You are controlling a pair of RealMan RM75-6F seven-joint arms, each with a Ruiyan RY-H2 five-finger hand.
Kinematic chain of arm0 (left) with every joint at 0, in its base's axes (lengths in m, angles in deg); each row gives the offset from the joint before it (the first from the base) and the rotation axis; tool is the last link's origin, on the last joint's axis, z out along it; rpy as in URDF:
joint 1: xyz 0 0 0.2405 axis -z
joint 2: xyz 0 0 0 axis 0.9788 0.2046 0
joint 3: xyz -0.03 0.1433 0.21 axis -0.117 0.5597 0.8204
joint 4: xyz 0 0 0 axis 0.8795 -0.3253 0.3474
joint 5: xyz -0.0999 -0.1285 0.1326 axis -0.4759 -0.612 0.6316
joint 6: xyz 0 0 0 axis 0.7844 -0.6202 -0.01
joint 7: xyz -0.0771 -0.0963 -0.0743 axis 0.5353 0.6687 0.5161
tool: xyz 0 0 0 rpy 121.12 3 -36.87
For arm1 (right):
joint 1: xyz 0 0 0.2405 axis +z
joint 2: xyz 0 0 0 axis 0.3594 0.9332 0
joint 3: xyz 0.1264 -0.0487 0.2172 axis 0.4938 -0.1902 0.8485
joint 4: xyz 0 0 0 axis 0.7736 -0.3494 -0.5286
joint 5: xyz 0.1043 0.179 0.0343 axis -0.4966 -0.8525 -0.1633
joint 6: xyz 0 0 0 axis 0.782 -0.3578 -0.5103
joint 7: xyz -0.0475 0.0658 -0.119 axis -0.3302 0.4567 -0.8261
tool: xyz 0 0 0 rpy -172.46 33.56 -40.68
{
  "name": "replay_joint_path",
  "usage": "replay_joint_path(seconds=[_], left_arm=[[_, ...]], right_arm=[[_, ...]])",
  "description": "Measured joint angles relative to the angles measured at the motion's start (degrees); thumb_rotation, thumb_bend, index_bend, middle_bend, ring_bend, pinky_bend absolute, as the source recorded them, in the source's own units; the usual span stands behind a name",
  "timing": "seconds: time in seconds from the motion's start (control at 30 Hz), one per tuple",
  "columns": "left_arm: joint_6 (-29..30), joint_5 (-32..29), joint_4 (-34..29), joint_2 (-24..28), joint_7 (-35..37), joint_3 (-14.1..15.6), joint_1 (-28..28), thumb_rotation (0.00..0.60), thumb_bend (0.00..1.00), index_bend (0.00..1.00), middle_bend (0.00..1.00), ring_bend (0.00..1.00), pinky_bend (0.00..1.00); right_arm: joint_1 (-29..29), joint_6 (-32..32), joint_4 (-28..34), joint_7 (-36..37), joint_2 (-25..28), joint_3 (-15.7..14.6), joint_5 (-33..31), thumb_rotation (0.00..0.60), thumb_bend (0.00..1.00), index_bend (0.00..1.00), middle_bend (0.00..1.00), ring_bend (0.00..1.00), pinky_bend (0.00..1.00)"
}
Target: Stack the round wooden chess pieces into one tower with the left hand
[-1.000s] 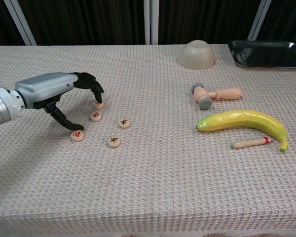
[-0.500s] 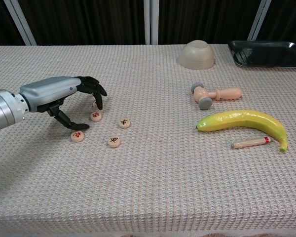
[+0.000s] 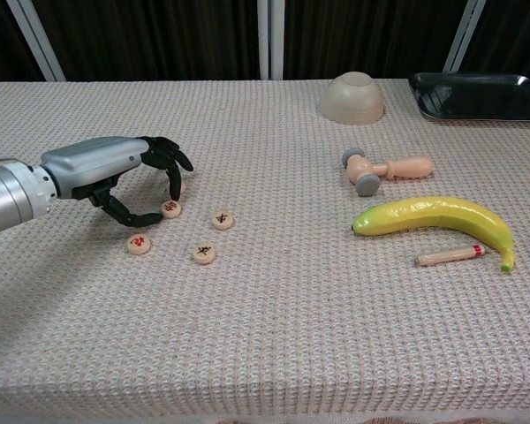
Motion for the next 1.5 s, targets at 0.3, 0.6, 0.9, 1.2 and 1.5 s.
replay_joint_path(seconds=[0.3,0.6,0.9,1.2,1.5], left_arm=[[-0.5,0.0,0.2,0.1,1.5,0.5,0.5,0.600,0.33,0.45,0.14,0.00,0.00],[0.0,0.7,0.6,-0.3,3.4,1.2,0.7,0.600,0.33,0.47,0.14,0.00,0.00],[0.9,-0.4,0.6,0.2,3.9,-0.2,0.7,0.600,0.33,0.48,0.14,0.00,0.00],[-0.1,-3.2,0.5,0.5,2.7,-2.5,1.3,0.600,0.33,0.48,0.14,0.00,0.00],[-2.3,-4.7,3.8,-2.1,2.7,-3.4,2.4,0.600,0.33,0.48,0.14,0.00,0.00]], right_arm=[[-0.2,-0.2,-0.2,0.0,-0.2,0.0,-0.2,0.600,0.00,0.00,0.00,0.00,0.00],[-0.2,-0.2,-0.6,0.1,-0.4,0.2,-0.4,0.600,0.00,0.00,0.00,0.00,0.00],[-0.3,-0.2,-1.3,0.8,-0.5,0.2,-0.5,0.600,0.00,0.00,0.00,0.00,0.00],[-0.2,-0.3,-1.9,1.3,-0.9,0.3,-0.5,0.600,0.00,0.00,0.00,0.00,0.00],[-0.4,-0.4,-2.4,1.9,-0.7,0.3,-0.7,0.600,0.00,0.00,0.00,0.00,0.00]])
